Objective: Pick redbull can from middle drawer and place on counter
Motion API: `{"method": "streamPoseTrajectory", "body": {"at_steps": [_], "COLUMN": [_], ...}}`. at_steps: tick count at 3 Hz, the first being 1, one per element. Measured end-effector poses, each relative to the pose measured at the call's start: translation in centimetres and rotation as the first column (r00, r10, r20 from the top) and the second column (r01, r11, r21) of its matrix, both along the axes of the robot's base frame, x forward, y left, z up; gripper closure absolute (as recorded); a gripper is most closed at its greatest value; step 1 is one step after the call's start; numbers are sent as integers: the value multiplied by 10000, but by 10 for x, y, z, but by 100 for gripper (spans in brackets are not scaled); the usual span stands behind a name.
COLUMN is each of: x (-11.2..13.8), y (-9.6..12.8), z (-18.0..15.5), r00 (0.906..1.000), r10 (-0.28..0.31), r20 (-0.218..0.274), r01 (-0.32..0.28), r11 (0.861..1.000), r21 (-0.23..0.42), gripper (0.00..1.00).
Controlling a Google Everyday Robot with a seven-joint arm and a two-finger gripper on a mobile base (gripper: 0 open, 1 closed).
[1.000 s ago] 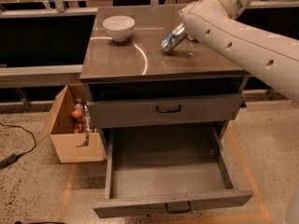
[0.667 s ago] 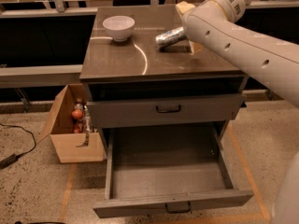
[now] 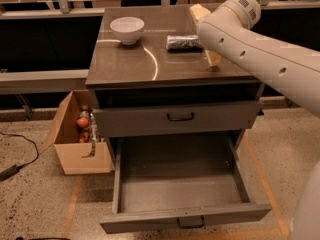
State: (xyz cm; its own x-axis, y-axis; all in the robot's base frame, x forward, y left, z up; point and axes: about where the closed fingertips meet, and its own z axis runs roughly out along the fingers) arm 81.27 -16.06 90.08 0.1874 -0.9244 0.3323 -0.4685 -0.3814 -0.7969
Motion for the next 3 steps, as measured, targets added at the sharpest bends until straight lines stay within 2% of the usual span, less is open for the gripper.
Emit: {"method": "streamPoseTrajectory", "body": {"at_steps": [1,2,3], "x": [-28,-70,-70], "y": [-42,-90,-90], "z": [22,72,71], "r00": [9939,9687,9690], "r10": [-1097,-2190,-2187], "r20": [92,1167,1152], "r01": [1101,2363,2356], "r11": [9897,9578,9581], "r21": [-916,-1640,-1630], "gripper": [0,0,0]}}
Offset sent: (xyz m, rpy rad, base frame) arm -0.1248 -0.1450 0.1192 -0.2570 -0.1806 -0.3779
